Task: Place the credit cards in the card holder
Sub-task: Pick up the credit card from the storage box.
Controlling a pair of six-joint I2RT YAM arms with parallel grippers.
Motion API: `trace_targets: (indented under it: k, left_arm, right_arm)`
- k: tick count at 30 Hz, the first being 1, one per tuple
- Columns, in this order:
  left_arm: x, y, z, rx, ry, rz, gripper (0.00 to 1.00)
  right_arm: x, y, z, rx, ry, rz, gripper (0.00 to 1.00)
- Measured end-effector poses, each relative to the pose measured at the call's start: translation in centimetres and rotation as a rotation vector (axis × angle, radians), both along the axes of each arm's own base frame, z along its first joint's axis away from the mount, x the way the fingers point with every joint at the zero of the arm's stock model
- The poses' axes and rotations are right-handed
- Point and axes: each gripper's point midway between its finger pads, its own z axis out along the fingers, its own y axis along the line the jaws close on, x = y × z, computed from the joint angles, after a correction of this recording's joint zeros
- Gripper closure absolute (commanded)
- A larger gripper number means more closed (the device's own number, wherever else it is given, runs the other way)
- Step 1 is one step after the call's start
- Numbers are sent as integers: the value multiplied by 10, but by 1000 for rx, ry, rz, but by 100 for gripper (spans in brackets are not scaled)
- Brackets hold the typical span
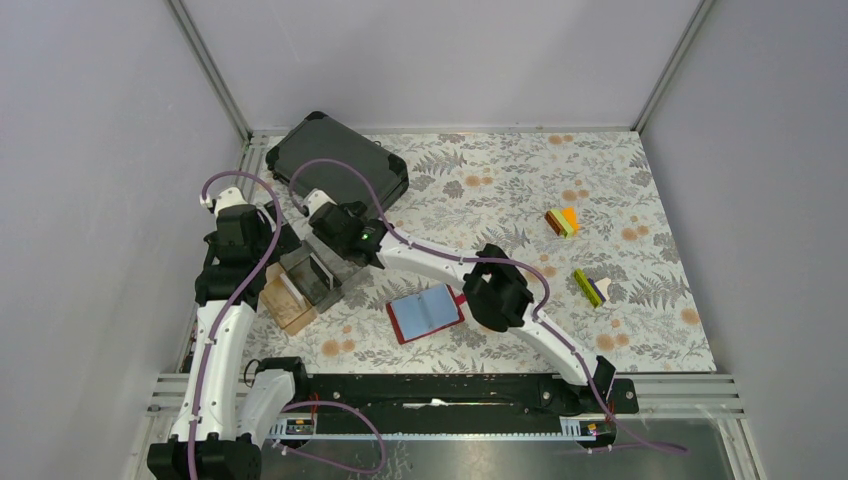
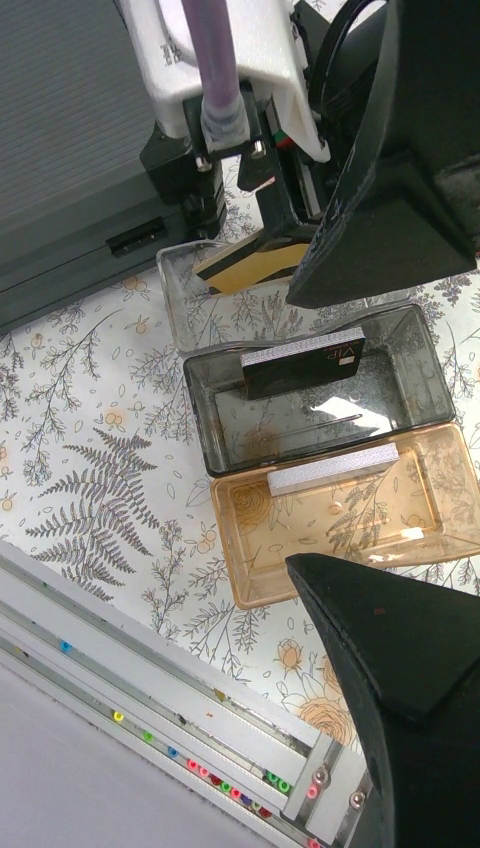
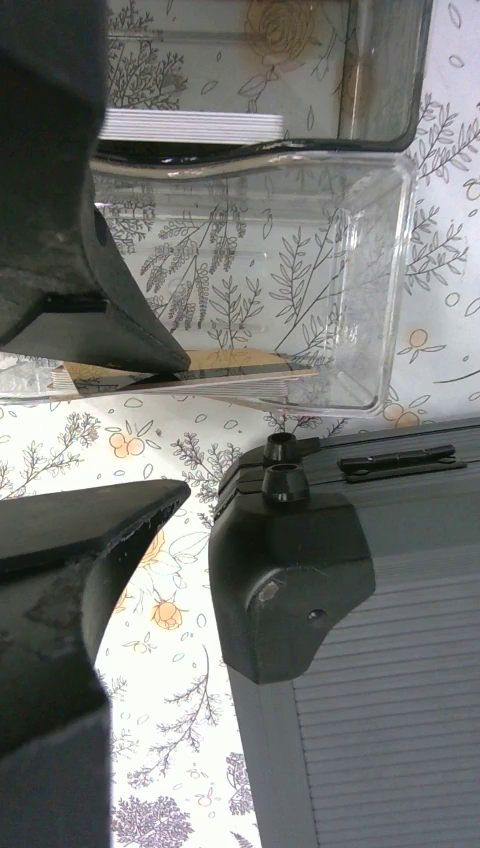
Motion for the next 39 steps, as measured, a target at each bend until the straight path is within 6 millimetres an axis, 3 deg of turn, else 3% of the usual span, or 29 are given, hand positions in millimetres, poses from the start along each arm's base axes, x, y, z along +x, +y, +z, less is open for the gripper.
trace_targets:
  k: [29,39]
  left_arm:
    - [1,0,-2,-4,6,-1,1]
    - [0,1,-2,-6,6,3,1]
  right_arm:
    - [-16,5,-3,41,51,35,88]
    - [-28,4,19,135,69,54,90]
